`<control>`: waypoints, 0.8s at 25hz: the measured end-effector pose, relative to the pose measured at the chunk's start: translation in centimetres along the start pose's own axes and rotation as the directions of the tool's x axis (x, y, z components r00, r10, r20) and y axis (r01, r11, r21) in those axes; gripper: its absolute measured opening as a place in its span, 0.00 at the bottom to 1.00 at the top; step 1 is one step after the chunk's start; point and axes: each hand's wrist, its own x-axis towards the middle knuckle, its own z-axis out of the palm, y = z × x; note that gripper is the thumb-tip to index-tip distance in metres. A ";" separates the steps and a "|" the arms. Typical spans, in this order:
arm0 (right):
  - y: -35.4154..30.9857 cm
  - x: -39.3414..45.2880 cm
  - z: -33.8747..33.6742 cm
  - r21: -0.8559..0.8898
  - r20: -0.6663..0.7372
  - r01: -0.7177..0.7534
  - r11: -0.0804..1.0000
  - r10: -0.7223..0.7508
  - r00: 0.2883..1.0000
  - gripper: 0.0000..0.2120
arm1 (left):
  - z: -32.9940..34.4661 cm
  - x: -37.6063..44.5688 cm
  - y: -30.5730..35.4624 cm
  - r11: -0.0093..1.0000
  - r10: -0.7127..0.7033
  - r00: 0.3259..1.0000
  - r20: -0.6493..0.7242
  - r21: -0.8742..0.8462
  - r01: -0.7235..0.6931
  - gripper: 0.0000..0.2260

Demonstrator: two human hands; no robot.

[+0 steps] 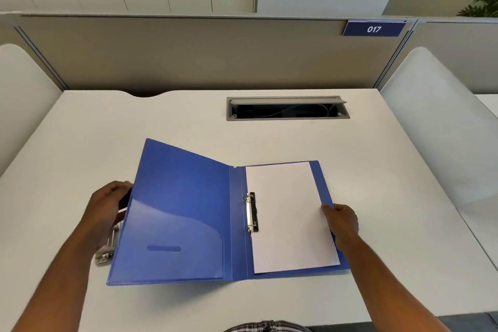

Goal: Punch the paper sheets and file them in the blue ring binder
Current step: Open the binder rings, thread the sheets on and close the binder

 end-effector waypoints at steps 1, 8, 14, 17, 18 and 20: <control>0.0 0.0 0.1 0.016 0.014 0.006 1.000 -0.007 1.000 0.08 | 0.4 -0.4 0.6 0.999 0.012 0.999 0.043 -0.054 -0.010 0.09; 0.5 -0.2 0.0 0.079 0.058 -0.014 0.997 0.009 0.998 0.14 | 6.9 -2.7 0.2 0.968 -0.119 0.946 0.301 -0.176 0.178 0.13; -0.1 -1.8 -0.5 0.145 0.109 -0.075 0.987 0.060 0.992 0.14 | 13.3 -4.4 -2.9 0.993 -0.104 0.880 0.463 0.004 0.115 0.18; -0.4 -1.9 -0.8 0.133 0.134 -0.104 0.986 0.086 0.987 0.19 | 14.4 -3.2 -5.9 0.987 -0.133 0.856 0.500 0.149 0.067 0.18; -0.4 -1.7 -0.8 0.131 0.142 -0.120 0.984 0.101 0.985 0.20 | 14.6 -2.9 -6.6 0.981 -0.167 0.871 0.462 0.171 0.097 0.18; -0.1 -1.3 -0.9 0.153 0.169 -0.169 0.974 0.142 0.975 0.23 | 15.3 -3.0 -7.3 0.969 -0.236 0.890 0.390 0.169 0.182 0.21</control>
